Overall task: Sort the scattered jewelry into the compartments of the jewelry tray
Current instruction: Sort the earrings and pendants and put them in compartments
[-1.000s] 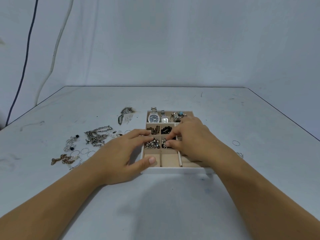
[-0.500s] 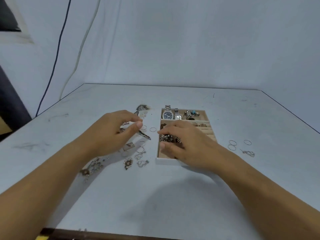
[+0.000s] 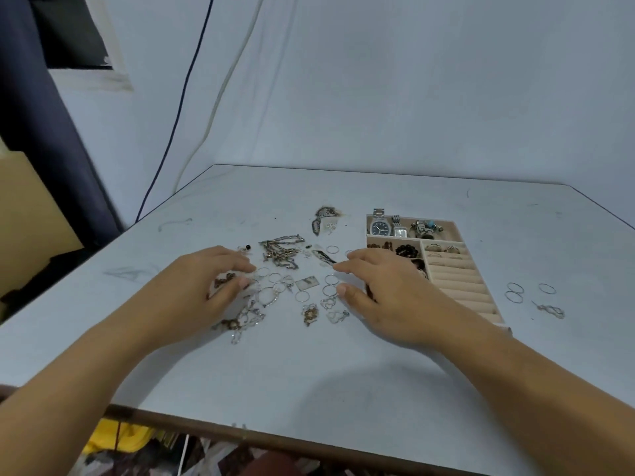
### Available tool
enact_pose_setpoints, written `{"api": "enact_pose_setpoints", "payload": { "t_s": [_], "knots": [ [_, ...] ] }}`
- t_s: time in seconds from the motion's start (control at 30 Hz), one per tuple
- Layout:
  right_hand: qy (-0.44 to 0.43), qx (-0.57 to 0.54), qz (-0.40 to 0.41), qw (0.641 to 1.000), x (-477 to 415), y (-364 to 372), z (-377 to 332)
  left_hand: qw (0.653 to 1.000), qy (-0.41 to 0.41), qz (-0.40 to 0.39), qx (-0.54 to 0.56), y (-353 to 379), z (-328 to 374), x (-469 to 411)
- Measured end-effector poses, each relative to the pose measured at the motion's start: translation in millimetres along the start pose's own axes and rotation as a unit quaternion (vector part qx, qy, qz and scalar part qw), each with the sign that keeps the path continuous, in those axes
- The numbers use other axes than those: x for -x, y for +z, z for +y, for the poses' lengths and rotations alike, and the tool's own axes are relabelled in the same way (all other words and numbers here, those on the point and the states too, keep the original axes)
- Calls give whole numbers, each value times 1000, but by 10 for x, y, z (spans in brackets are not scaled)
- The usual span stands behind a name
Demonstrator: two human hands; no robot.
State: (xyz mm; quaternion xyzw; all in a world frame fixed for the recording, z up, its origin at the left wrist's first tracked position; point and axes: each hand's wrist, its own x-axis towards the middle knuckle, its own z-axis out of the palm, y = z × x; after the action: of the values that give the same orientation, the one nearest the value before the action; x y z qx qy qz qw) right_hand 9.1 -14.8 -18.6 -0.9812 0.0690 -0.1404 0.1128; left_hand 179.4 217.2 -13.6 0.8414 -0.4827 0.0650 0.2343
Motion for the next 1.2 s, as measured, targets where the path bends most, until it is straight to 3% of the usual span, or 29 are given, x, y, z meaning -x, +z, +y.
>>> {"api": "enact_pose_setpoints", "payload": {
  "t_s": [0.4,0.77,1.03,1.2],
  "knots": [
    [-14,-30,4,999,64,-37,53,1000,-17,0,25,78,-116,33],
    [-12,-44,12,999,81,-40,48,995,21,-92,33,218,36,-221],
    [-11,-50,11,999,71,-46,48,997,37,-53,49,270,73,-230],
    [-20,-18,19,999,32,-37,15,997,-14,25,78,147,99,-208]
  ]
}}
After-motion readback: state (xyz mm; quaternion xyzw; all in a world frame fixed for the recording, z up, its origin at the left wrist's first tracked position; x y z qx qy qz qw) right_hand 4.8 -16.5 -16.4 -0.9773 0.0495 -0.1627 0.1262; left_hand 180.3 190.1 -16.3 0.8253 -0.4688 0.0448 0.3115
